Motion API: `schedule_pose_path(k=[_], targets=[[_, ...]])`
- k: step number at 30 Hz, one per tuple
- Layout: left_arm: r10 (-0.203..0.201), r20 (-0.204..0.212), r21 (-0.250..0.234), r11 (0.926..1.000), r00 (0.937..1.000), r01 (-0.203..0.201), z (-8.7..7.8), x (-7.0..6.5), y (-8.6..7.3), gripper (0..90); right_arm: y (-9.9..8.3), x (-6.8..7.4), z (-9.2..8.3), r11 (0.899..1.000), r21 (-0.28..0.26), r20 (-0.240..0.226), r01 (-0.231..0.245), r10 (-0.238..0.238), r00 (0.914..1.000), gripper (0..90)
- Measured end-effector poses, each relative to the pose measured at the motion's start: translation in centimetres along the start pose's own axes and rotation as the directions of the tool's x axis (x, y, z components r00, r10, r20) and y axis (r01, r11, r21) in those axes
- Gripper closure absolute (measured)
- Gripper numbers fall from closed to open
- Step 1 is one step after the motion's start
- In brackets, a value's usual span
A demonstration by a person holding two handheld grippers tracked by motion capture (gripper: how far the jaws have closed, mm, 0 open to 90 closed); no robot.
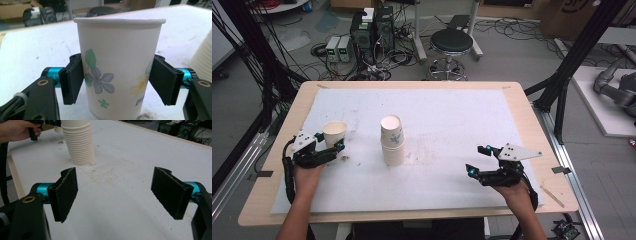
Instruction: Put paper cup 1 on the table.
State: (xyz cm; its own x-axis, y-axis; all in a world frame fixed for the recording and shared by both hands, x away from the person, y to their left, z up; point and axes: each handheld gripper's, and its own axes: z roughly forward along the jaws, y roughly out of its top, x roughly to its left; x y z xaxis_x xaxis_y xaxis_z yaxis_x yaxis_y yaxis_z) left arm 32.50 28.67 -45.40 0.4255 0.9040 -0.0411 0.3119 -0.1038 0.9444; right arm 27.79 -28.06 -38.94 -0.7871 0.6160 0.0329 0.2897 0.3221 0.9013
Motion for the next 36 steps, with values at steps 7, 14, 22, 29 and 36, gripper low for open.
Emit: schedule_pose_path(k=[7,14,22,29,36], targets=[[0.004,-0.036,0.064,0.998,0.9993,-0.002,0.3,0.1,-0.4,31.8,0.0,0.1,0.0,1.0,0.002,-0.005,0.002,-0.002,1.0,22.1],[0.009,-0.066,0.112,0.9937,0.9978,-0.002,0.0,-0.1,-0.4,31.6,0.0,0.1,0.0,1.0,0.007,-0.007,0.005,-0.005,1.0,22.1],[0.008,-0.082,0.172,0.9851,0.9966,0.007,-1.1,-0.4,-0.7,31.1,0.1,0.1,-0.2,1.0,0.005,-0.005,0.002,-0.002,1.0,22.1],[-0.018,-0.08,0.183,0.9825,0.9967,0.033,-1.4,-0.2,-1.0,23.9,0.1,0.1,-0.2,1.0,0.005,-0.008,0.003,-0.002,1.0,22.1],[-0.059,-0.087,0.118,0.9906,0.9945,0.069,-3.7,-0.1,-0.9,20.1,0.0,0.1,-0.3,1.0,0.006,-0.007,0.0,0.0,1.0,22.1]])
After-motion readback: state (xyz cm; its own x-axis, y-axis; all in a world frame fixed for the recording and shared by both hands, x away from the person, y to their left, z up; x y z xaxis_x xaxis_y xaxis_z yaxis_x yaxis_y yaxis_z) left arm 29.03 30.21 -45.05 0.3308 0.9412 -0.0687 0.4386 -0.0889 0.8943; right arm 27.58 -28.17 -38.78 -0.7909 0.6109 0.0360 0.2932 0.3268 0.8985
